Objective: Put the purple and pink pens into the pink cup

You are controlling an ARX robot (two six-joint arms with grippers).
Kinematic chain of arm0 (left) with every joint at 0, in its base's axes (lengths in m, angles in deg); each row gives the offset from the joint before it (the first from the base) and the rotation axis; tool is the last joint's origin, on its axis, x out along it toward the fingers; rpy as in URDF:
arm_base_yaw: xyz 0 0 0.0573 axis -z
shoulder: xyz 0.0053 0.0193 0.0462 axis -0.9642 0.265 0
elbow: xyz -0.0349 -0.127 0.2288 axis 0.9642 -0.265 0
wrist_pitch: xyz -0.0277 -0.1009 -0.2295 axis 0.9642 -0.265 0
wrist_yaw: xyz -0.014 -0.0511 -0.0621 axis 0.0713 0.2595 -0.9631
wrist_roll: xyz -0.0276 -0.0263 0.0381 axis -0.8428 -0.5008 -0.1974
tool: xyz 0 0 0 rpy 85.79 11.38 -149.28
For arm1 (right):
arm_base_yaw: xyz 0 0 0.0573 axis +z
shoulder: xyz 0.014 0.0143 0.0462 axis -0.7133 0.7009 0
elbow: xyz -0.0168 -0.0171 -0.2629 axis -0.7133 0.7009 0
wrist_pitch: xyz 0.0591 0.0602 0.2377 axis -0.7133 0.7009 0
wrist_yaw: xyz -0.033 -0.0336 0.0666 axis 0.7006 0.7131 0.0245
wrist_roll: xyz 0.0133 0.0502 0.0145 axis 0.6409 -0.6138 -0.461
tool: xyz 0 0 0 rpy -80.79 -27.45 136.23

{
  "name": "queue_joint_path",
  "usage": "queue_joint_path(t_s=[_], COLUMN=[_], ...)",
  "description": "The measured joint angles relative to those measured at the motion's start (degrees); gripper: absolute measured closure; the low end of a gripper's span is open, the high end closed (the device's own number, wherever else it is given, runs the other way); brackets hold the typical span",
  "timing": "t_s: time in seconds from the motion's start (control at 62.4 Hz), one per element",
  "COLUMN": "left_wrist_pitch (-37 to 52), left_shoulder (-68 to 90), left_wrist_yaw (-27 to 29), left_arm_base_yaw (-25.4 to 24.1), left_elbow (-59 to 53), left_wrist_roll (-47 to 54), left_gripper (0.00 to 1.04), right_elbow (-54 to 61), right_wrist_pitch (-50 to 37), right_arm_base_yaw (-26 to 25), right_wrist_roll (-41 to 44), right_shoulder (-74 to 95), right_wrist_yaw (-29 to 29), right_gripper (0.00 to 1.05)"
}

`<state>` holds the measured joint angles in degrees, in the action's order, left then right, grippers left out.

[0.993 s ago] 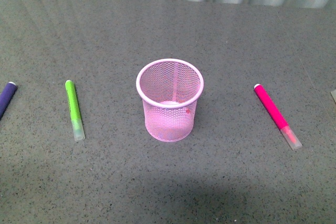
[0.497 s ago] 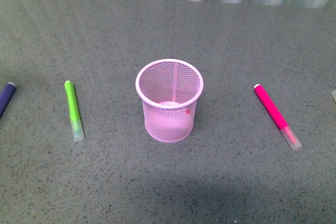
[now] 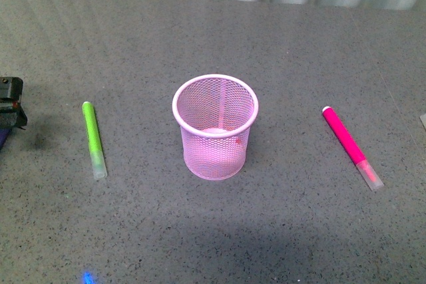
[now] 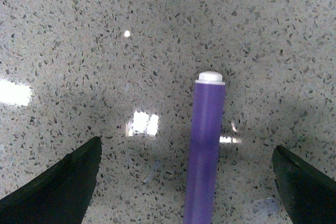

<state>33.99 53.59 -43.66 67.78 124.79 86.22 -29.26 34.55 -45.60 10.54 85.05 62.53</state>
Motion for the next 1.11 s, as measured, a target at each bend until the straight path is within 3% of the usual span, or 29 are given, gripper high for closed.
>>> queue_joint_path(t_s=[0.897,1.105], left_wrist_pitch=[3.0,4.0], left_shoulder=[4.7,4.7], left_wrist_yaw=[0.3,-0.3], left_arm_base_yaw=[0.2,0.3], left_elbow=[3.0,2.4], left_wrist_roll=[-3.7,-4.2], left_gripper=[0.08,0.35], right_elbow=[0.0,0.0], right_wrist_pitch=[0.0,0.0], right_arm_base_yaw=[0.0,0.0], right_wrist_roll=[0.0,0.0], right_shoulder=[0.0,0.0], right_wrist_yaw=[0.0,0.0], right_gripper=[0.07,0.07])
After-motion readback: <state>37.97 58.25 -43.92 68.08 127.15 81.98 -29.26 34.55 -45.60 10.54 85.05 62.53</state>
